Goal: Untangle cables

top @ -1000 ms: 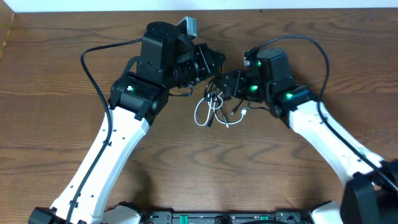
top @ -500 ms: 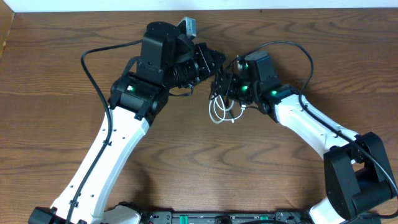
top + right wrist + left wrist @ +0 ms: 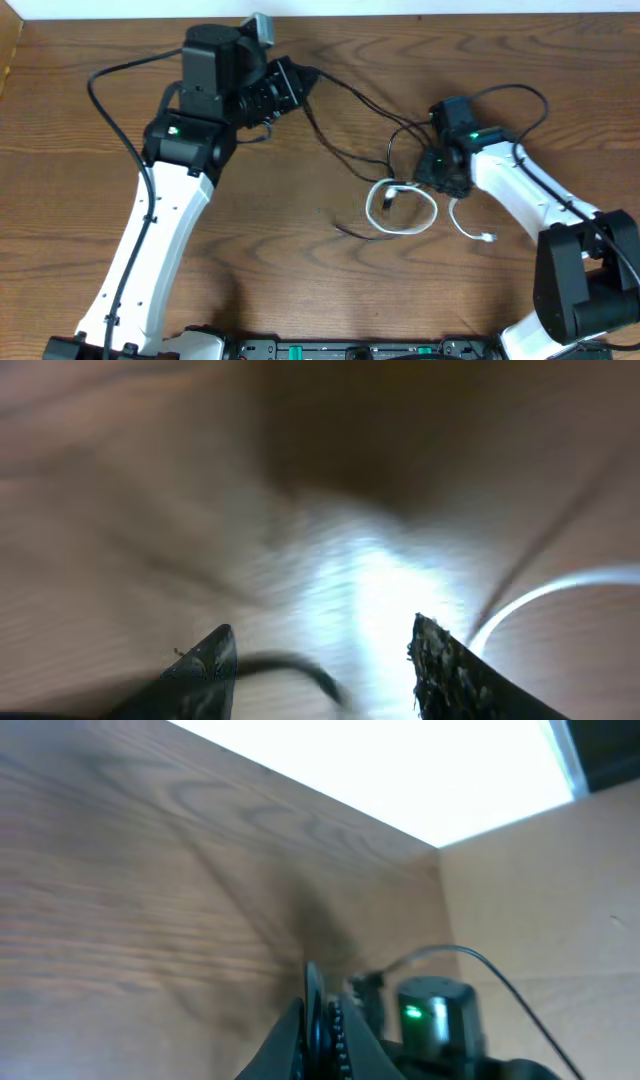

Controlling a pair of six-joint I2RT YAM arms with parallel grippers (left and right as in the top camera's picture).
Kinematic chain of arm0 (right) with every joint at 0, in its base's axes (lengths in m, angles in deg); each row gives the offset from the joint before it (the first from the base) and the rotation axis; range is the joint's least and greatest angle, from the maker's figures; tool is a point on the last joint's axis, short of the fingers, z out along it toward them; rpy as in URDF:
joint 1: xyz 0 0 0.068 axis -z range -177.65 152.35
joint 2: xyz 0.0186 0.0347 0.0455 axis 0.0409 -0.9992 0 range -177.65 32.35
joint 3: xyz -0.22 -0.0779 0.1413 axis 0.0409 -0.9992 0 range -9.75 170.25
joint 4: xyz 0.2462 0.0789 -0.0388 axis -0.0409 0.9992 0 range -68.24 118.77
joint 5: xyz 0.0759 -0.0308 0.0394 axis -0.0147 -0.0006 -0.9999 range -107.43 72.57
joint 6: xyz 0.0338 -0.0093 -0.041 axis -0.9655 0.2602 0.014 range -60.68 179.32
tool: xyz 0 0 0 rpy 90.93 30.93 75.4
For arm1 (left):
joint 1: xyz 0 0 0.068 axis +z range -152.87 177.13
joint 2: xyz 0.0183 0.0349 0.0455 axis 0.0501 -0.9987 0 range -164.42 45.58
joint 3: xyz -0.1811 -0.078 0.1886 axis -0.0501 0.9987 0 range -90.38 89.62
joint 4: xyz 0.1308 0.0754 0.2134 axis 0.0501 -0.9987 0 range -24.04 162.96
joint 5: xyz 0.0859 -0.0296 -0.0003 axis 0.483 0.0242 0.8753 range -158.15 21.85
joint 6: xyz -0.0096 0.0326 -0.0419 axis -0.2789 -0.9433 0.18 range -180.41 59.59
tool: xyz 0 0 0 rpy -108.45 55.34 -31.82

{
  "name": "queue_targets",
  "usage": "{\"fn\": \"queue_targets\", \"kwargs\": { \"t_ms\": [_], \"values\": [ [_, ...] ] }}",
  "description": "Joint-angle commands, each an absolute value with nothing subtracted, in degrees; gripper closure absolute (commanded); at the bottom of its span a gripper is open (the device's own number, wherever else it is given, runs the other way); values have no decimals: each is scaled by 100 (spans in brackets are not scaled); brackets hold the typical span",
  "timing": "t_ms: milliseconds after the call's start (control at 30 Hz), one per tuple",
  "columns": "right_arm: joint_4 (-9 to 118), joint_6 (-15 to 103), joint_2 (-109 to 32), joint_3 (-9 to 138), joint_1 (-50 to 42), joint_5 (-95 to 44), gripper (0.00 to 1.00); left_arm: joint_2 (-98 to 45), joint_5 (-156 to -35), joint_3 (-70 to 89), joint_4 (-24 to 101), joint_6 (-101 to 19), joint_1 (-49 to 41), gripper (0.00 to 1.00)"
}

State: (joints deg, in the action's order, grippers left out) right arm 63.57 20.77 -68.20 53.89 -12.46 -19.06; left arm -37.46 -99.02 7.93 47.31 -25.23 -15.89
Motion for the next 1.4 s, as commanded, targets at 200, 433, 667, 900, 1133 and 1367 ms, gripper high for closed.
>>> {"fn": "queue_targets", "kwargs": {
  "t_ms": [200, 433, 667, 900, 1133, 1367],
  "values": [
    [6853, 2967, -6855, 5358, -287, -1377, 51, -3672, -9437, 640, 4440, -3415, -922, 93],
    [6824, 4222, -6429, 5529, 50, -2948, 51, -3672, -9404, 640, 4102, -4038, -1001, 93],
    [6759, 5426, -5478, 6202, 54, -5481, 47, -3676, -9408, 653, 3702, -4536, -1492, 92],
    [6774, 4965, -5006, 6532, 52, -5219, 46, -3676, -9443, 667, 3586, -4648, -2236, 93],
    [6772, 4740, -5021, 6530, 89, -5212, 39, -3788, -9441, 669, 3592, -4645, -2854, 92],
    [6739, 4536, -5028, 6530, -169, -5055, 22, -4052, -9443, 667, 3634, -4641, -2996, 45]
  ]
}}
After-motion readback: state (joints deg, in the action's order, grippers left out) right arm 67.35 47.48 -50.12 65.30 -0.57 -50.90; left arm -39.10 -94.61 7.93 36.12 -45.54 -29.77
